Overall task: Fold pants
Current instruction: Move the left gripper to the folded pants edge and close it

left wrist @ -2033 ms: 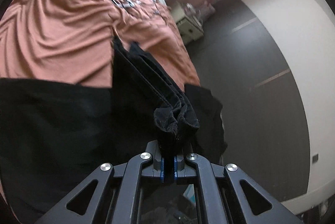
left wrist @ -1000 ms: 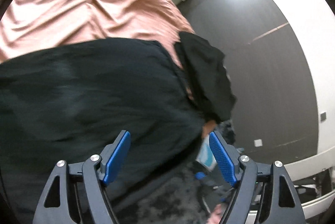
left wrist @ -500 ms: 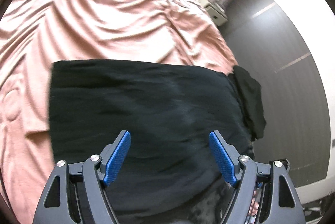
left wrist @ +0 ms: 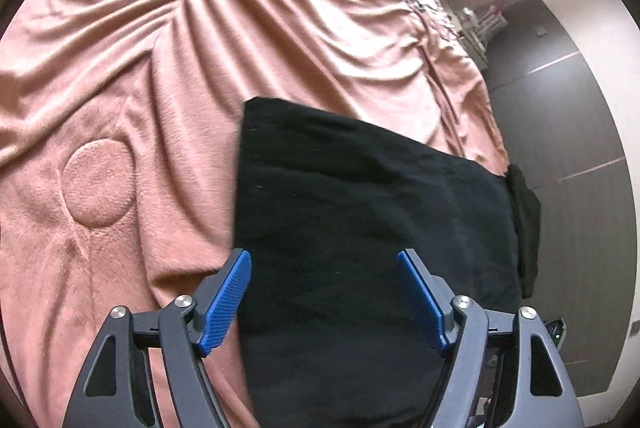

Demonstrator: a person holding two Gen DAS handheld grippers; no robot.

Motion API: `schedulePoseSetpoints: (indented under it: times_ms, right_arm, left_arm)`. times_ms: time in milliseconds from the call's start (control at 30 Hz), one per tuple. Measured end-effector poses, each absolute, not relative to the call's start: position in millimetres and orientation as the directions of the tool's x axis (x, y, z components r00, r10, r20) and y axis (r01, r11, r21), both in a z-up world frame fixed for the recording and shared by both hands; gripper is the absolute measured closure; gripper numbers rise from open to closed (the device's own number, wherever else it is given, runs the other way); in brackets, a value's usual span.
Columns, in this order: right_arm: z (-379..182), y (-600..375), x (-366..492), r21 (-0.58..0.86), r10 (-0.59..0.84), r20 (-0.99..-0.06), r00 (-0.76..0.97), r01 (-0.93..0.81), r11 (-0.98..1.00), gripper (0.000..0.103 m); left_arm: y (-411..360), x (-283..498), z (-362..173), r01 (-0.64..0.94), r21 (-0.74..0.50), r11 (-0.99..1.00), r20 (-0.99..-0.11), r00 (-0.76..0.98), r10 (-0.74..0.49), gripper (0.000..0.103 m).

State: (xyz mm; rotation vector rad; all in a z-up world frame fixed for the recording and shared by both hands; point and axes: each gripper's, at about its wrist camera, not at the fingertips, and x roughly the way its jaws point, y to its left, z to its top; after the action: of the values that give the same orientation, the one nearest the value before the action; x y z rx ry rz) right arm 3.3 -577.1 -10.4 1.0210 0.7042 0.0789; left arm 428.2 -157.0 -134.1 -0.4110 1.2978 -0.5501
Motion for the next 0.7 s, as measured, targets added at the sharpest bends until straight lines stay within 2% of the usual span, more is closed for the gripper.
schedulePoseSetpoints:
  times_ms: [67,133,300,367,433,533,600,667,700]
  right_arm:
    - [-13,-578,6,0.808,0.379,-0.496,0.782,0.256,0.530,0.028]
    - [-13,-578,9,0.810,0.381,-0.491,0.783,0.251,0.529,0.028]
    - [-14,-577,19,0.802,0.372,-0.496,0.784,0.250,0.542,0.028]
    - [-13,-577,24,0.801,0.367,-0.493,0.789,0.247,0.545,0.028]
    - [-15,-578,27,0.801,0.358,-0.491,0.794,0.249,0.545,0.031]
    - [-20,-580,26,0.801,0.348,-0.490,0.799,0.255,0.542,0.040]
    - [-17,-578,23,0.787,0.331,-0.504,0.798,0.266,0.557,0.051]
    - [-12,-576,19,0.785,0.324,-0.499,0.804,0.260,0.563,0.069]
    - [-9,-575,17,0.789,0.326,-0.490,0.809,0.252,0.561,0.073]
  left_arm:
    - [-154,432,-143,0.133,-0.568,0.812,-0.794,0.171,-0.583,0.034]
    - [-152,435,-150,0.123,-0.565,0.816,-0.800,0.162,-0.578,0.035]
    - [-145,439,-167,0.097,-0.574,0.813,-0.801,0.139,-0.582,0.050]
    - [-145,441,-168,0.101,-0.580,0.808,-0.796,0.140,-0.589,0.061]
    - [-146,444,-167,0.106,-0.576,0.811,-0.798,0.142,-0.585,0.066]
    - [-149,444,-160,0.135,-0.564,0.814,-0.798,0.162,-0.580,0.076]
    - [-150,444,-155,0.146,-0.563,0.814,-0.796,0.172,-0.581,0.082]
    - [-150,445,-148,0.158,-0.567,0.809,-0.788,0.182,-0.588,0.090]
    - [-150,445,-145,0.161,-0.570,0.806,-0.784,0.187,-0.592,0.092]
